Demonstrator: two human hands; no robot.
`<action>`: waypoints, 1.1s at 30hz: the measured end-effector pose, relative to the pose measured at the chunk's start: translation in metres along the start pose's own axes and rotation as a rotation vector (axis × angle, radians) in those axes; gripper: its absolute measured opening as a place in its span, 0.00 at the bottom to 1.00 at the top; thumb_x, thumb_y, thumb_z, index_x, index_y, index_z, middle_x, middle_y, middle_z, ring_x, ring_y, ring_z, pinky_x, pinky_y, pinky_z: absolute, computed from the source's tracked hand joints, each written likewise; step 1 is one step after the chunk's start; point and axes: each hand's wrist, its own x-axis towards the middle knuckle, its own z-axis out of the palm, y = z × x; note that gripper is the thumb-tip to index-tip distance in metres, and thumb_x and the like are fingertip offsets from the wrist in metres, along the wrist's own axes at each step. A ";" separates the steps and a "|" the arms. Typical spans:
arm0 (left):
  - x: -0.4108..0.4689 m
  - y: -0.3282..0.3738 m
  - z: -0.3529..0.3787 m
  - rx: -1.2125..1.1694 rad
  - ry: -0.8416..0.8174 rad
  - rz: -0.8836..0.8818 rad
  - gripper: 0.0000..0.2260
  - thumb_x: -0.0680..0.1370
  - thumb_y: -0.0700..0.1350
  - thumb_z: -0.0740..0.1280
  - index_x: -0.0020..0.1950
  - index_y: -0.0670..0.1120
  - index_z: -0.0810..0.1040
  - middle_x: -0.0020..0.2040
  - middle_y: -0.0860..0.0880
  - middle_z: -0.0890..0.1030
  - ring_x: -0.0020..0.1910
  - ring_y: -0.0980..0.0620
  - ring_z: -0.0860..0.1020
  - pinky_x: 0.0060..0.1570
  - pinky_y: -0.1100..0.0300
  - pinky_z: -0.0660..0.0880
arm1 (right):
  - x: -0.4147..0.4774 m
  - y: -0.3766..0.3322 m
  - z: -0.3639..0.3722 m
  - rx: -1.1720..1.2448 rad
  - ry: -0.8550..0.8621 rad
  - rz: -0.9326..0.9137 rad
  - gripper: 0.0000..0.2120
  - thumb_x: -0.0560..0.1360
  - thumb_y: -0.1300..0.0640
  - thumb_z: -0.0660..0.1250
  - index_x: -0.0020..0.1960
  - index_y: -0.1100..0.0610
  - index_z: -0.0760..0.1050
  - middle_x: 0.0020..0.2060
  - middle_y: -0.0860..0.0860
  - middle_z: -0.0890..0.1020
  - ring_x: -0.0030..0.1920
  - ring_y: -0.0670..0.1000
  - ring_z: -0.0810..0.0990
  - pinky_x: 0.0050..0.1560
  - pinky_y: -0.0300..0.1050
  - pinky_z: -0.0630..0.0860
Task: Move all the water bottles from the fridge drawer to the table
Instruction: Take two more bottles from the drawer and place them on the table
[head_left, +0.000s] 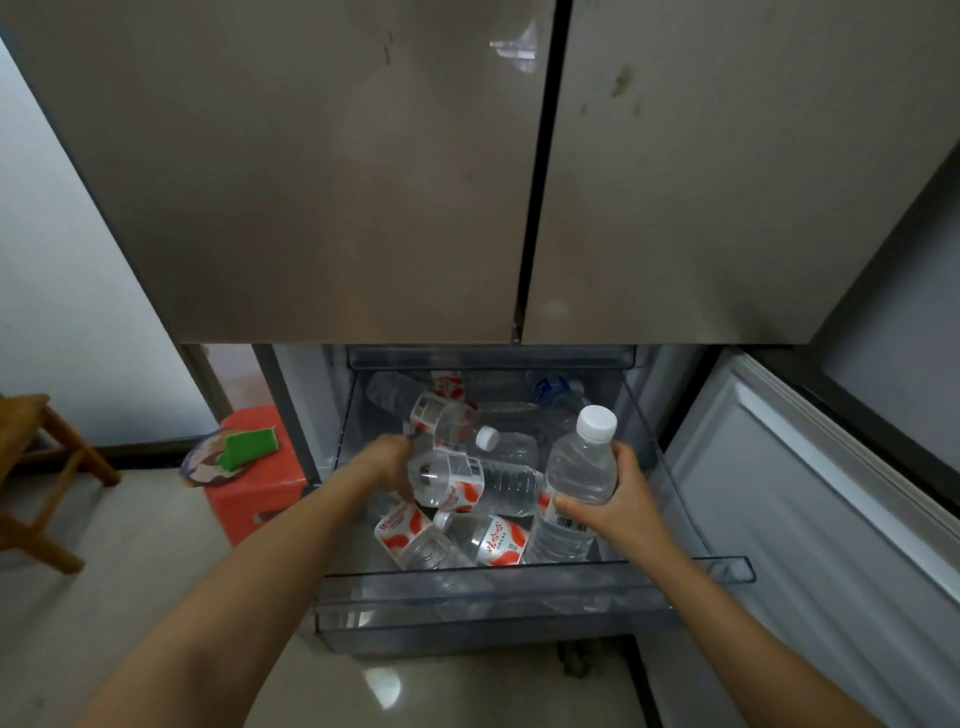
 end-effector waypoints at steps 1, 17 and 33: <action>-0.005 0.001 -0.005 -0.025 0.022 0.032 0.16 0.67 0.43 0.75 0.51 0.46 0.73 0.52 0.47 0.77 0.44 0.53 0.73 0.44 0.63 0.70 | -0.001 0.002 0.000 -0.003 0.004 -0.004 0.36 0.58 0.52 0.79 0.55 0.39 0.60 0.50 0.37 0.72 0.50 0.37 0.74 0.44 0.29 0.70; -0.056 0.073 -0.013 -0.816 0.458 0.218 0.16 0.68 0.38 0.74 0.54 0.42 0.76 0.52 0.47 0.72 0.53 0.48 0.73 0.52 0.57 0.72 | -0.012 -0.001 -0.002 0.034 -0.057 0.000 0.34 0.63 0.57 0.78 0.55 0.36 0.60 0.52 0.34 0.70 0.51 0.33 0.72 0.42 0.25 0.70; -0.035 0.128 0.052 -1.011 0.524 -0.078 0.34 0.66 0.42 0.75 0.67 0.51 0.61 0.65 0.39 0.68 0.63 0.38 0.69 0.60 0.43 0.69 | -0.015 0.000 -0.001 0.045 0.015 -0.009 0.33 0.63 0.58 0.77 0.55 0.37 0.60 0.53 0.36 0.72 0.52 0.33 0.73 0.46 0.24 0.71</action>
